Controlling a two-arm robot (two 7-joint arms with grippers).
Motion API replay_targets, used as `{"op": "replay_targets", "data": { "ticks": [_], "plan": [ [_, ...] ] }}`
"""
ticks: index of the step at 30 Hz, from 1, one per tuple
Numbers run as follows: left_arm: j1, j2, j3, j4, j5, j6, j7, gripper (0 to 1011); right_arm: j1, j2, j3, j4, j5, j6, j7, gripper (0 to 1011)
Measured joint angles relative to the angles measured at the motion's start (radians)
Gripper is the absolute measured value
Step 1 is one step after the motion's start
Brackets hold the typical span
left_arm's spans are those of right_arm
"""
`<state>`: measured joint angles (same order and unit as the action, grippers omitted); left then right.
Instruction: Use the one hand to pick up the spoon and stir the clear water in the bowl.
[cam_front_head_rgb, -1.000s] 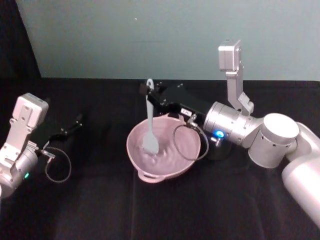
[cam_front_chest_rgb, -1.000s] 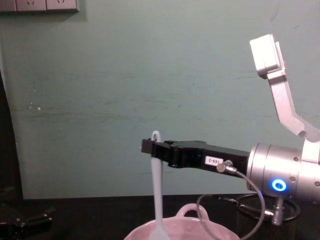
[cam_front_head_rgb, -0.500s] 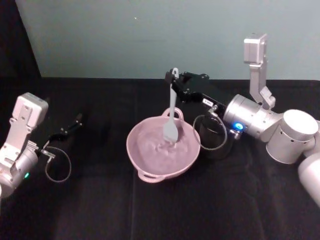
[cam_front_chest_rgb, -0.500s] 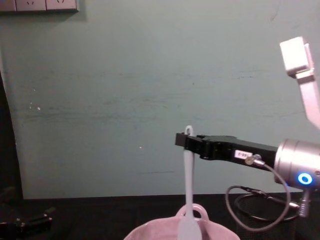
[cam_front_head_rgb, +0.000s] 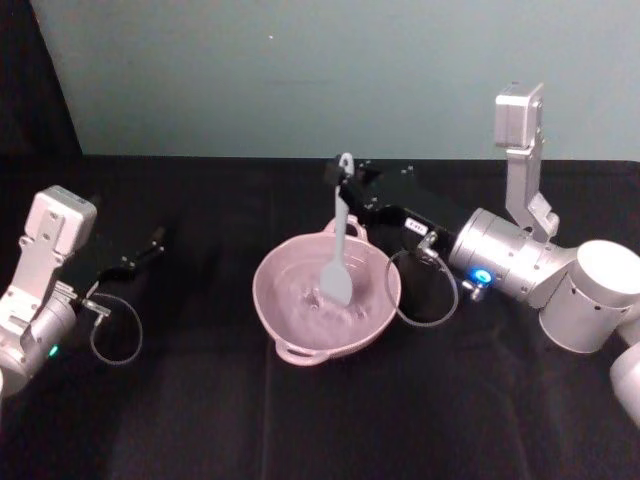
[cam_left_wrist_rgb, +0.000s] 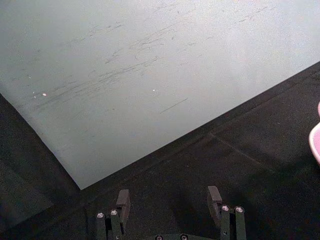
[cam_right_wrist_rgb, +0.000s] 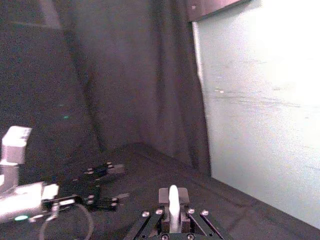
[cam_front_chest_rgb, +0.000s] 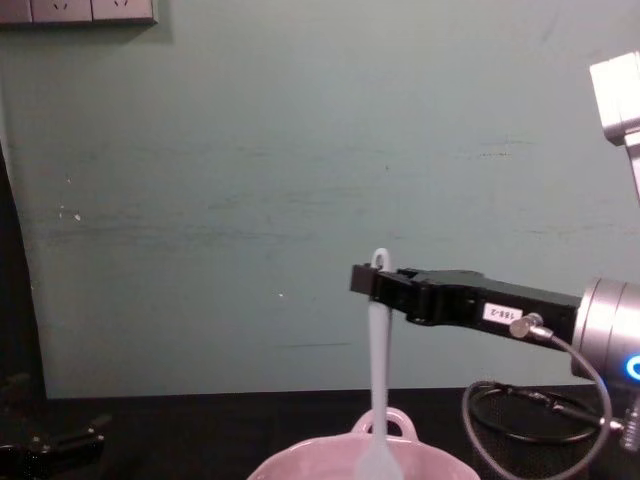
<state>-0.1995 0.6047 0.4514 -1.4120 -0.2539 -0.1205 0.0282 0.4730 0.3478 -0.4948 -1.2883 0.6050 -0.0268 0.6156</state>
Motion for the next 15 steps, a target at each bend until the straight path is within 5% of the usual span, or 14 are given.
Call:
{"op": "replay_targets", "data": {
  "ticks": [15],
  "plan": [
    [0.0,0.0,0.0,0.0,0.0,0.0,0.0,1011,-0.051,0.02,-0.025,-0.146,0.009,0.01,-0.016,110]
  ]
}}
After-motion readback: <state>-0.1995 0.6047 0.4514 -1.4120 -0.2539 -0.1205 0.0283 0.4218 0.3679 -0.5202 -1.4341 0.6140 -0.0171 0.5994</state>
